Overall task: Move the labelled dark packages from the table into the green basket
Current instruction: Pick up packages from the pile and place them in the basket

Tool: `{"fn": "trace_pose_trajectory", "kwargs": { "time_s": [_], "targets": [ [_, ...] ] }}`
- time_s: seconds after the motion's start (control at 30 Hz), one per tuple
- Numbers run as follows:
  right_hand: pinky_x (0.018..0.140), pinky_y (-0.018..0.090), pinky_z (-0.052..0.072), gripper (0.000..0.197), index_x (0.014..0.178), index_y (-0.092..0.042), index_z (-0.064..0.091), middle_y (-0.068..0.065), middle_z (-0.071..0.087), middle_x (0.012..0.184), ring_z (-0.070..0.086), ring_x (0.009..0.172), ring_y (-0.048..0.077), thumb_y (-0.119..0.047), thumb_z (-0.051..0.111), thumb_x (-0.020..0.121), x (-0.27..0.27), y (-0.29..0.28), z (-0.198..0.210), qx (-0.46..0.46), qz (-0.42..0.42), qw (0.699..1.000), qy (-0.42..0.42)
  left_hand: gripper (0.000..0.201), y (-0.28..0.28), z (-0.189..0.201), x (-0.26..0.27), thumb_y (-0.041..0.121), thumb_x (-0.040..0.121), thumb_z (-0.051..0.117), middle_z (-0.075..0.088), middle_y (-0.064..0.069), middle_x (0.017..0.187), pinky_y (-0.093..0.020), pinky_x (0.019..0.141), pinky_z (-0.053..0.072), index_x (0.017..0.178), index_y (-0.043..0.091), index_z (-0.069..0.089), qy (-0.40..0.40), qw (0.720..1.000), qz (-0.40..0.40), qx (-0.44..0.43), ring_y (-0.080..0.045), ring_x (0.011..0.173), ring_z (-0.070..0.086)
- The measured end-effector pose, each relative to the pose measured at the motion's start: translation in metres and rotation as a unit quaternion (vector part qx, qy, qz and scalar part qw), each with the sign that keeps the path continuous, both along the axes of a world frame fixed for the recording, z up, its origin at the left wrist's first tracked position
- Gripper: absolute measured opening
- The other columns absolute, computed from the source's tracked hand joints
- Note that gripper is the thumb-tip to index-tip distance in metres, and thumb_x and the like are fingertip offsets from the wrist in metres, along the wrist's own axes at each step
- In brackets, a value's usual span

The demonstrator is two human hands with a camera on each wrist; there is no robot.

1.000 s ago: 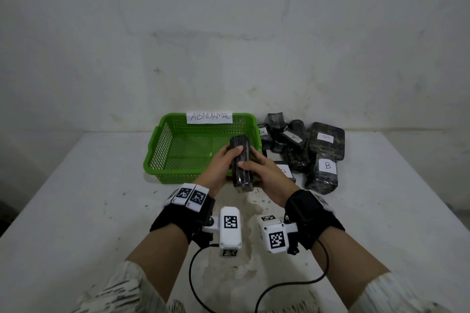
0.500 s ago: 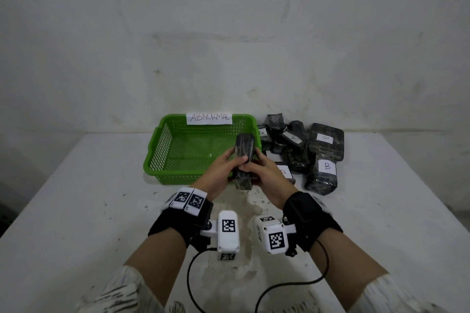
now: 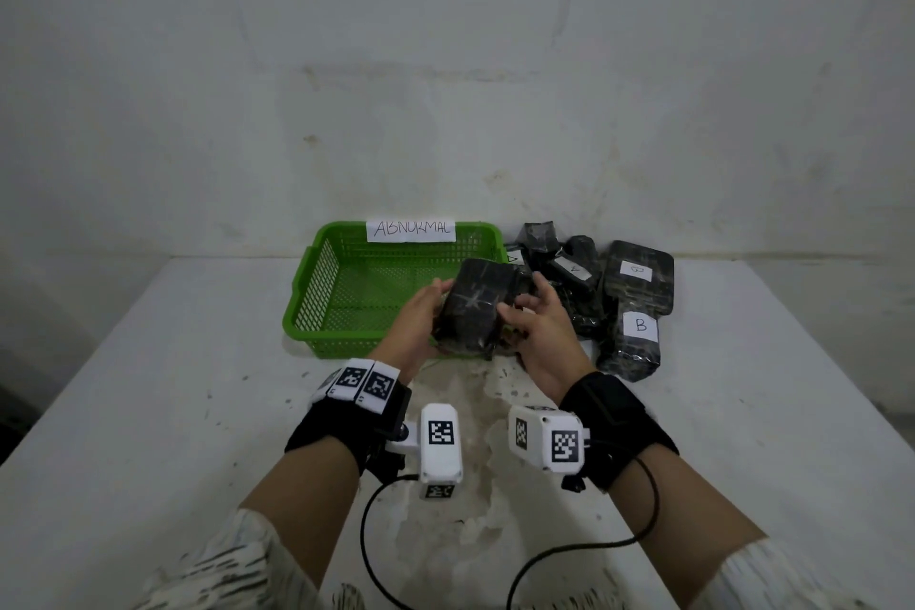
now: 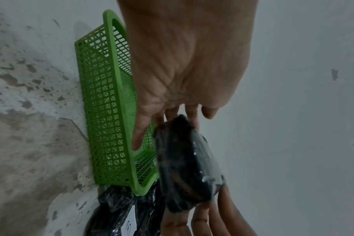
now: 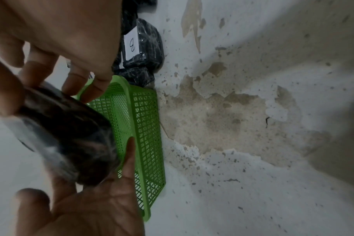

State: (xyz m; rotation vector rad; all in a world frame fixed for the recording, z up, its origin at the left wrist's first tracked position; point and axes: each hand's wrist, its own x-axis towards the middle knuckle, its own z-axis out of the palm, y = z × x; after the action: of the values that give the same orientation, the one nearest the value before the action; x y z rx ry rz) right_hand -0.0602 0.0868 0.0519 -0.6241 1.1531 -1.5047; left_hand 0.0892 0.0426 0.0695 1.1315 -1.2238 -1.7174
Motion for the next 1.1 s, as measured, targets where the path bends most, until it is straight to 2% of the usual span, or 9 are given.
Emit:
{"fn": "trace_pose_trajectory", "kwargs": {
  "time_s": [0.1, 0.23, 0.3, 0.4, 0.47, 0.57, 0.73, 0.9, 1.1],
  "targets": [
    [0.096, 0.043, 0.047, 0.097, 0.152, -0.027, 0.014, 0.003, 0.047, 0.113, 0.056, 0.113, 0.028, 0.010, 0.067, 0.079, 0.004, 0.003, 0.003, 0.006, 0.040, 0.998, 0.045, 0.050, 0.002, 0.000, -0.003, 0.050, 0.098, 0.028, 0.058, -0.016, 0.122, -0.043, 0.092, 0.048, 0.122, 0.013, 0.050, -0.022, 0.999, -0.027, 0.004, -0.029, 0.110, 0.057],
    [0.111, 0.050, 0.035, 0.062, 0.133, -0.026, 0.052, 0.012, 0.059, 0.128, 0.052, 0.124, 0.030, -0.013, 0.076, 0.078, 0.016, 0.006, 0.007, 0.011, 0.125, 0.981, 0.148, 0.050, 0.006, 0.004, -0.005, 0.048, 0.096, 0.030, 0.063, -0.013, 0.113, -0.033, 0.084, 0.052, 0.116, 0.011, 0.057, 0.002, 0.997, -0.074, 0.009, -0.024, 0.103, 0.061],
    [0.111, 0.049, 0.035, 0.071, 0.143, -0.034, 0.040, 0.008, 0.052, 0.138, 0.050, 0.127, 0.025, -0.020, 0.072, 0.082, 0.017, 0.007, 0.009, 0.018, 0.146, 0.980, 0.137, 0.062, 0.007, 0.003, -0.005, 0.055, 0.086, 0.046, 0.058, -0.012, 0.121, -0.039, 0.085, 0.052, 0.127, 0.007, 0.048, 0.007, 0.997, -0.069, 0.029, -0.023, 0.107, 0.058],
    [0.108, 0.056, 0.037, 0.075, 0.149, -0.049, 0.017, -0.001, 0.045, 0.145, 0.044, 0.132, 0.022, -0.034, 0.060, 0.090, 0.015, 0.008, 0.008, 0.046, 0.182, 0.979, 0.077, 0.092, 0.004, -0.003, -0.005, 0.065, 0.066, 0.067, 0.054, -0.014, 0.132, -0.048, 0.106, 0.038, 0.130, 0.004, 0.044, -0.013, 0.998, -0.055, 0.030, -0.026, 0.123, 0.050],
    [0.101, 0.059, 0.042, 0.059, 0.147, -0.051, 0.022, -0.003, 0.046, 0.145, 0.045, 0.131, 0.024, -0.041, 0.050, 0.096, 0.014, 0.008, 0.006, 0.060, 0.195, 0.977, 0.060, 0.070, 0.005, 0.002, -0.006, 0.055, 0.083, 0.057, 0.055, -0.011, 0.131, -0.041, 0.110, 0.032, 0.128, 0.003, 0.048, -0.032, 0.999, -0.041, 0.010, -0.021, 0.123, 0.047],
    [0.096, 0.057, 0.046, 0.045, 0.141, -0.047, 0.037, -0.002, 0.051, 0.141, 0.052, 0.126, 0.024, -0.049, 0.044, 0.097, 0.015, 0.008, 0.004, 0.064, 0.206, 0.975, 0.061, 0.046, 0.001, 0.004, -0.006, 0.037, 0.096, 0.046, 0.055, -0.009, 0.131, -0.044, 0.112, 0.029, 0.130, 0.007, 0.048, -0.033, 0.999, -0.028, -0.002, -0.020, 0.123, 0.047],
    [0.095, 0.058, 0.045, 0.046, 0.138, -0.053, 0.038, -0.004, 0.054, 0.135, 0.051, 0.122, 0.026, -0.049, 0.050, 0.094, 0.016, 0.006, 0.007, 0.089, 0.190, 0.973, 0.095, 0.067, 0.002, 0.005, -0.006, 0.048, 0.083, 0.057, 0.047, -0.008, 0.142, -0.052, 0.113, 0.026, 0.141, 0.019, 0.040, -0.021, 0.998, -0.056, -0.012, -0.023, 0.134, 0.040],
    [0.079, 0.042, 0.049, 0.061, 0.144, -0.050, 0.030, 0.000, 0.060, 0.119, 0.056, 0.106, 0.025, -0.028, 0.057, 0.095, 0.013, 0.009, 0.007, 0.079, 0.203, 0.969, 0.113, 0.047, -0.004, 0.002, -0.004, 0.031, 0.095, 0.050, 0.054, -0.013, 0.135, -0.048, 0.110, 0.031, 0.138, 0.015, 0.044, -0.035, 0.998, -0.049, -0.016, -0.025, 0.128, 0.047],
    [0.078, 0.043, 0.051, 0.065, 0.146, -0.046, 0.030, -0.002, 0.064, 0.116, 0.061, 0.100, 0.024, -0.024, 0.059, 0.093, 0.011, 0.009, 0.004, 0.057, 0.184, 0.975, 0.114, 0.059, -0.006, 0.001, 0.000, 0.029, 0.089, 0.059, 0.052, -0.010, 0.138, -0.049, 0.110, 0.031, 0.143, 0.024, 0.038, -0.045, 0.996, -0.079, -0.020, -0.024, 0.127, 0.048]
  ]
}}
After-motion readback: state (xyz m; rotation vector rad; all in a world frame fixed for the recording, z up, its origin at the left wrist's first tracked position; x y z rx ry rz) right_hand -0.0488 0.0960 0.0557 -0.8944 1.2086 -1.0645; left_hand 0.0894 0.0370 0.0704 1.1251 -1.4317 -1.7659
